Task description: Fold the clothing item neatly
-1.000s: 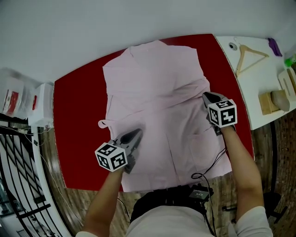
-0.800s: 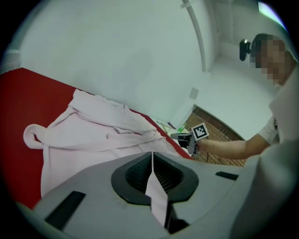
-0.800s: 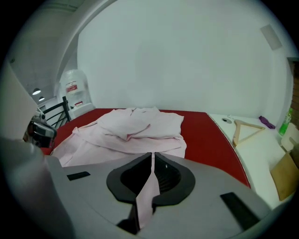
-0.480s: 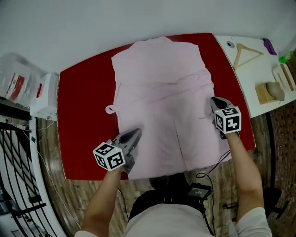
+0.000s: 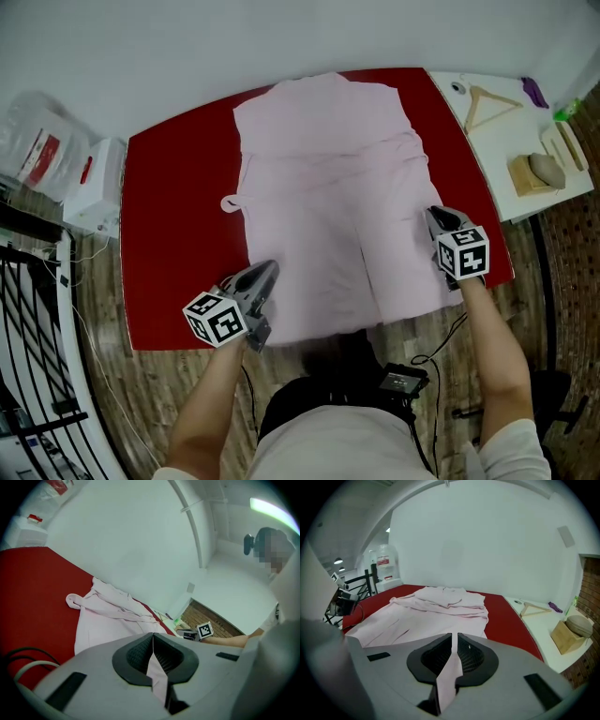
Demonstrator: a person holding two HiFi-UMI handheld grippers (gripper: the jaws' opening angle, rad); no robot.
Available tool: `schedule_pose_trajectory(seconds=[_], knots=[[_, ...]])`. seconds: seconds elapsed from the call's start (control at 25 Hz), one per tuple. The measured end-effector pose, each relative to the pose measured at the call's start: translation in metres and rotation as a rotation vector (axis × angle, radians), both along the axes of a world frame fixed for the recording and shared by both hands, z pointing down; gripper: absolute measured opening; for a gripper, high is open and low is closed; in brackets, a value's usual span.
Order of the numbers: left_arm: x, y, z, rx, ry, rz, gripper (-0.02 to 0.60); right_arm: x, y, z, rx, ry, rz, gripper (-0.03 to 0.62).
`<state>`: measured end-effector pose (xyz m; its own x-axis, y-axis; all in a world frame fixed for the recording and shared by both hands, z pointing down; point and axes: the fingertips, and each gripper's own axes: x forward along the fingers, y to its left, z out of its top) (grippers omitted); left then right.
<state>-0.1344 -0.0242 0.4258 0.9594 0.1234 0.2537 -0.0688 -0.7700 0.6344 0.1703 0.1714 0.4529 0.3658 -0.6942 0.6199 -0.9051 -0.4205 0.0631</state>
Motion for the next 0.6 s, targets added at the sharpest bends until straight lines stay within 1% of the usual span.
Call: schedule_pose_trajectory(seconds=[0.24, 0.6], knots=[[-0.024, 0.013, 0.005, 0.008, -0.008, -0.011, 0.007, -0.032, 0.022, 0.002, -0.001, -0.007, -0.013, 0.026], [-0.055, 0.043, 0.010, 0.021, -0.009, 0.035, 0.009, -0.071, 0.059, 0.003, -0.008, 0.008, -0.012, 0.026]])
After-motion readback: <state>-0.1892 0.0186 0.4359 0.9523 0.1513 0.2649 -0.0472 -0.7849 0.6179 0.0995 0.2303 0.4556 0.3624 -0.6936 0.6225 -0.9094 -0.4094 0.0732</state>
